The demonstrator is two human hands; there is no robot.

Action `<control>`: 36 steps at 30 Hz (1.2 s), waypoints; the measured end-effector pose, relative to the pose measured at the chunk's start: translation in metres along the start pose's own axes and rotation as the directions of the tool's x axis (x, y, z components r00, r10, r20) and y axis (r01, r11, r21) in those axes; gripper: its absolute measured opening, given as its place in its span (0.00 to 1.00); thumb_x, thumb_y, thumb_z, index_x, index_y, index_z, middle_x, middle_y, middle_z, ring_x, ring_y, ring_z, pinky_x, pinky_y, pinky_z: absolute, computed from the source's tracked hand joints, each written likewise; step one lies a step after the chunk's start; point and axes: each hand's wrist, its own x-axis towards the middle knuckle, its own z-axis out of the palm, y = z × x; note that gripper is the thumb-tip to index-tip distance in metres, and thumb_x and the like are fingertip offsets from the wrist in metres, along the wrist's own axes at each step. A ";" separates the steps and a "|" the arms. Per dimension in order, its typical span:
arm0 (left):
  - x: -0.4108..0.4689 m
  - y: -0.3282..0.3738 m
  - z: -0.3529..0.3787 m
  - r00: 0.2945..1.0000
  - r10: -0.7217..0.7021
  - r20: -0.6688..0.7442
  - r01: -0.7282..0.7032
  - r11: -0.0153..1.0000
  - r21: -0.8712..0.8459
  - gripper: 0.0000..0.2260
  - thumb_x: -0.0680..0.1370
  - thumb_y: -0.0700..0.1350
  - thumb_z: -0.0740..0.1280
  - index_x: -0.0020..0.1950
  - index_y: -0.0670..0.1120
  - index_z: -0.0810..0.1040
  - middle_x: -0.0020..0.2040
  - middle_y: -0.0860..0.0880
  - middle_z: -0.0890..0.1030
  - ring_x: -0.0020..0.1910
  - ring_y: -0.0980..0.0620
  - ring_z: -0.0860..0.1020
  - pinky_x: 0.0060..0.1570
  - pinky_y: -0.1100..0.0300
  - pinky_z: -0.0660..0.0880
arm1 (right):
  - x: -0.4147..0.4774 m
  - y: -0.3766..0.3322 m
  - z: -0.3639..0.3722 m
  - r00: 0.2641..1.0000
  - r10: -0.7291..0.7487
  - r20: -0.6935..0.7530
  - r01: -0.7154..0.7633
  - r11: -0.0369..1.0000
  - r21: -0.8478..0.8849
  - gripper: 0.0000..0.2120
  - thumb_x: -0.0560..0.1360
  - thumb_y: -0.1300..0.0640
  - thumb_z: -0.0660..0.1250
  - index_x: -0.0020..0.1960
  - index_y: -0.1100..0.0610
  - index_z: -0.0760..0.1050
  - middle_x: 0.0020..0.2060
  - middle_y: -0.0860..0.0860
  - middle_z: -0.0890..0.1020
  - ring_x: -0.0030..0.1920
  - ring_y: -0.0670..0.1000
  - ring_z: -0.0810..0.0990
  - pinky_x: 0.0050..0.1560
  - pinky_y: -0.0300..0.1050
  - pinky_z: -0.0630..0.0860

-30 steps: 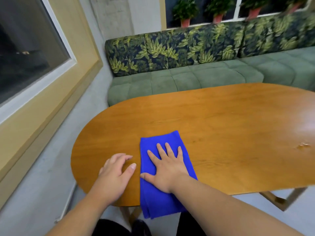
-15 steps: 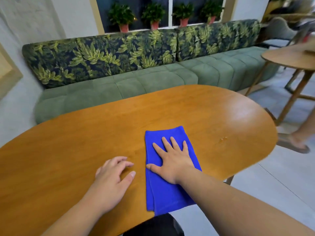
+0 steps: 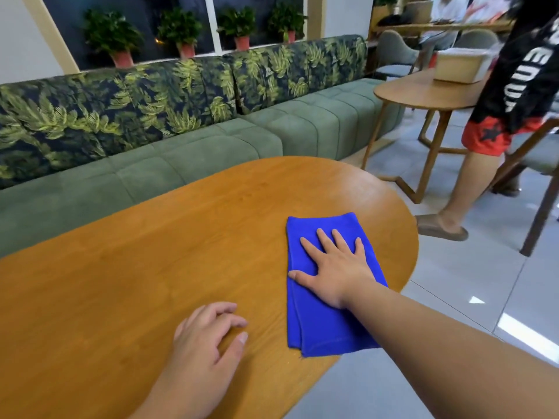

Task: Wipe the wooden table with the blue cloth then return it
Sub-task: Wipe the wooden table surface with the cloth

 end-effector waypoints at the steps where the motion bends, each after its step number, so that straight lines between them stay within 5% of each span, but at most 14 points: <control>1: 0.006 0.003 0.005 1.000 0.007 0.002 -0.007 1.000 -0.015 0.14 0.70 0.63 0.56 0.47 0.62 0.78 0.58 0.66 0.73 0.62 0.70 0.64 0.60 0.58 0.60 | 0.006 0.014 -0.002 1.000 0.028 -0.003 -0.028 1.000 0.001 0.46 0.69 0.18 0.40 0.82 0.38 0.41 0.84 0.47 0.43 0.82 0.56 0.39 0.77 0.70 0.38; 11: 0.056 0.034 0.039 0.988 0.154 0.009 -0.153 0.984 -0.095 0.11 0.72 0.60 0.60 0.50 0.62 0.77 0.58 0.66 0.74 0.62 0.68 0.67 0.61 0.70 0.56 | 0.060 0.106 -0.019 0.990 0.138 -0.021 -0.138 0.990 -0.004 0.47 0.66 0.17 0.39 0.81 0.36 0.43 0.84 0.47 0.45 0.82 0.56 0.42 0.77 0.71 0.40; 18: 0.072 0.028 0.040 0.978 0.208 0.016 -0.205 0.973 -0.105 0.10 0.72 0.60 0.60 0.49 0.64 0.78 0.61 0.66 0.72 0.63 0.65 0.69 0.58 0.53 0.68 | 0.105 0.166 -0.030 0.963 0.270 -0.025 -0.269 0.963 0.021 0.46 0.68 0.17 0.43 0.81 0.34 0.45 0.84 0.45 0.47 0.82 0.55 0.43 0.75 0.75 0.47; 21: 0.078 0.018 0.037 0.973 0.231 0.024 -0.228 0.970 -0.083 0.10 0.72 0.61 0.59 0.49 0.65 0.78 0.62 0.66 0.73 0.62 0.65 0.69 0.57 0.54 0.67 | 0.132 0.185 -0.035 0.960 0.279 -0.002 -0.278 0.957 0.080 0.49 0.65 0.16 0.44 0.81 0.36 0.45 0.84 0.49 0.47 0.82 0.58 0.45 0.78 0.67 0.51; 29: 0.106 -0.010 0.036 0.971 0.235 0.035 -0.233 0.971 -0.046 0.10 0.73 0.60 0.60 0.49 0.64 0.78 0.61 0.65 0.73 0.62 0.63 0.70 0.57 0.58 0.66 | 0.204 0.170 -0.048 0.963 0.266 -0.051 -0.267 0.964 -0.019 0.43 0.71 0.19 0.44 0.82 0.36 0.46 0.83 0.51 0.50 0.80 0.64 0.53 0.76 0.65 0.55; 36: 0.129 -0.039 0.020 0.987 0.158 0.036 -0.158 0.987 -0.010 0.13 0.72 0.64 0.58 0.49 0.63 0.79 0.61 0.67 0.72 0.64 0.64 0.68 0.59 0.69 0.61 | 0.231 0.120 -0.042 0.996 0.081 -0.049 -0.085 0.992 -0.089 0.41 0.74 0.21 0.45 0.82 0.37 0.46 0.84 0.51 0.48 0.82 0.62 0.47 0.77 0.71 0.45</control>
